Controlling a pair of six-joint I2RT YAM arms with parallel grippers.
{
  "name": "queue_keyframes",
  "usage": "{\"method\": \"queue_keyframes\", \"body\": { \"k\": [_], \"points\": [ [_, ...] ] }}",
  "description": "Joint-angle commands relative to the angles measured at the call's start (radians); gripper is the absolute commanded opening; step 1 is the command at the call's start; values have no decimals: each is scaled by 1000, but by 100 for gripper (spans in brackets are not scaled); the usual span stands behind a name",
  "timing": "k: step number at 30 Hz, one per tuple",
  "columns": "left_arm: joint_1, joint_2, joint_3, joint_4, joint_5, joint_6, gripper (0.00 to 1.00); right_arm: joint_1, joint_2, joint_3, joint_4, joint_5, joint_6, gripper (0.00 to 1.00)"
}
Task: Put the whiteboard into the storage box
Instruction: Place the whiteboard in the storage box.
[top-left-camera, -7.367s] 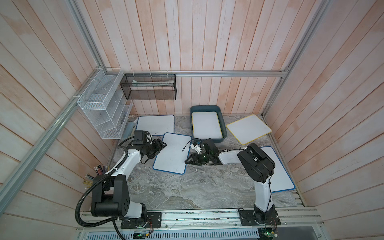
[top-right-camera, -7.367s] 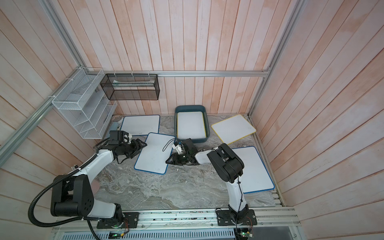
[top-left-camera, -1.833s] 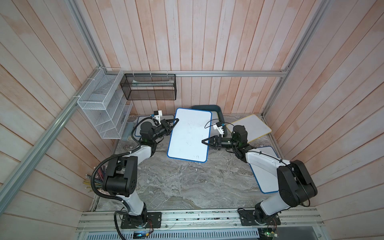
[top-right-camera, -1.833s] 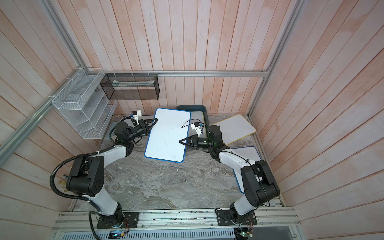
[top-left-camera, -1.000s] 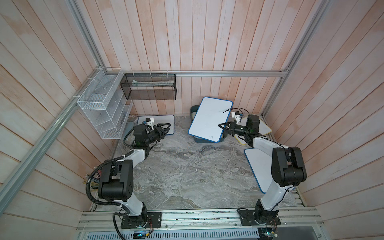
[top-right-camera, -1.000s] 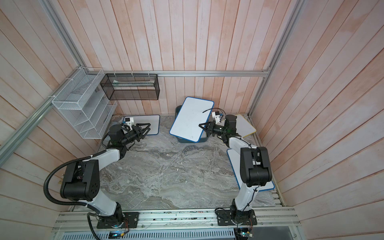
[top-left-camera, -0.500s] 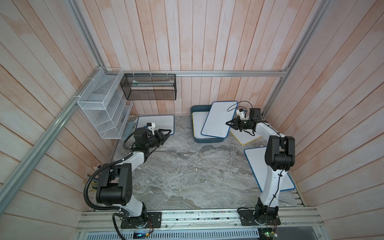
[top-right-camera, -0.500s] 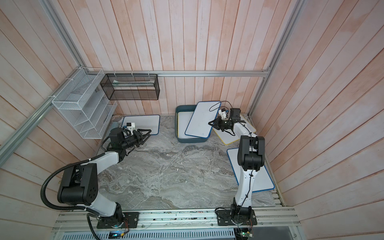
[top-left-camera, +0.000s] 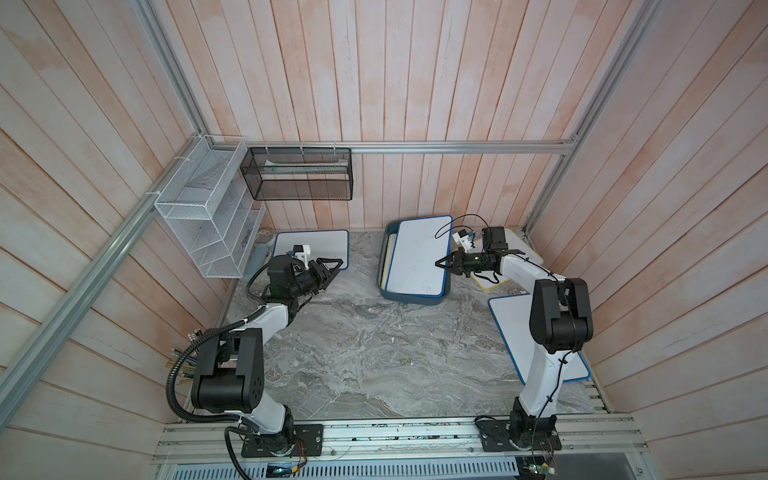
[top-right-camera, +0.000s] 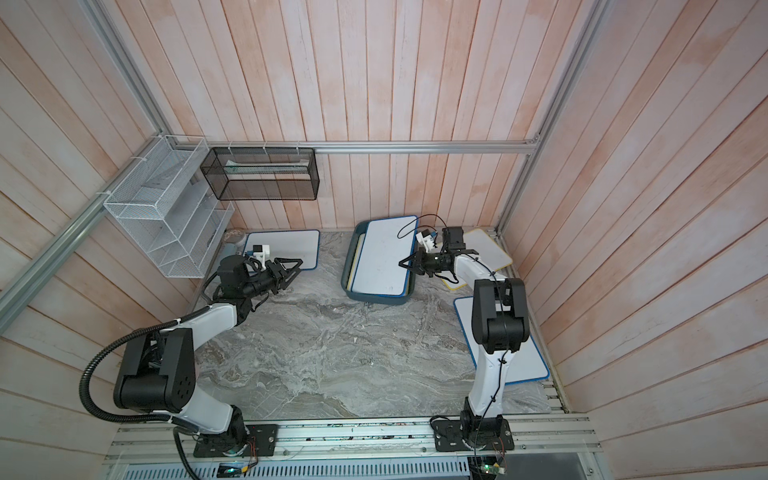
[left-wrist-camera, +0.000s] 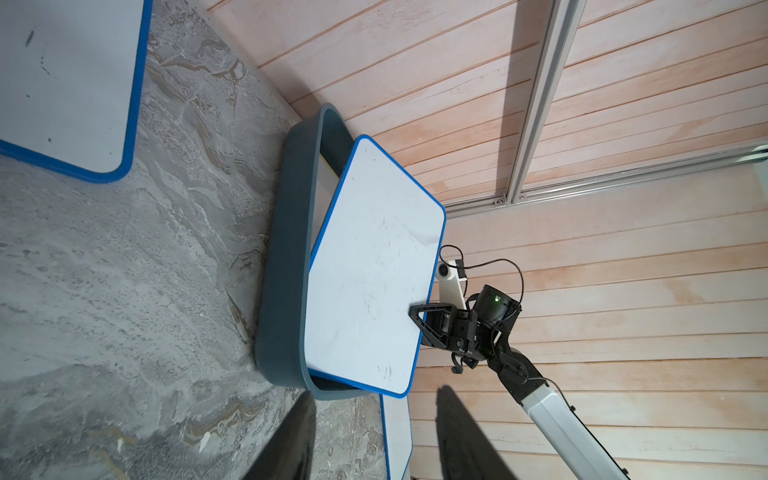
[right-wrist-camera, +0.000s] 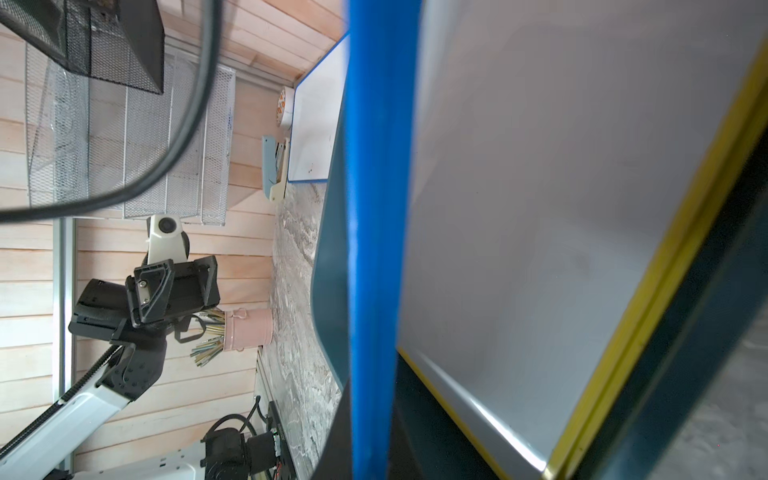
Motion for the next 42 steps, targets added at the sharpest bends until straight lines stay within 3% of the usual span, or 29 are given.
{"method": "queue_keyframes", "body": {
  "k": [1, 8, 13, 17, 22, 30, 35, 42],
  "points": [
    [1, 7, 3, 10, 22, 17, 49, -16, 56, 64, 5, -45, -24, 0],
    [2, -6, -6, -26, 16, 44, 49, 26, 146, 84, 109, -108, 70, 0],
    [3, -6, 1, -26, 18, 47, 49, 48, 163, 90, 117, -28, 98, 0],
    [3, 1, 8, -36, 20, 52, 49, 62, 172, 179, -52, 117, 2, 29],
    [3, 9, 10, -29, 22, 49, 49, 96, 160, 299, -266, 341, -106, 43],
    [4, 19, 7, -28, 24, 55, 49, 116, 73, 394, -439, 610, -169, 45],
    [8, 16, 17, -77, -1, 87, 49, 112, 9, 387, -459, 664, -177, 45],
    [10, 17, 139, -454, -180, 272, 49, 136, -115, 228, -359, 704, -146, 45]
  ]
}}
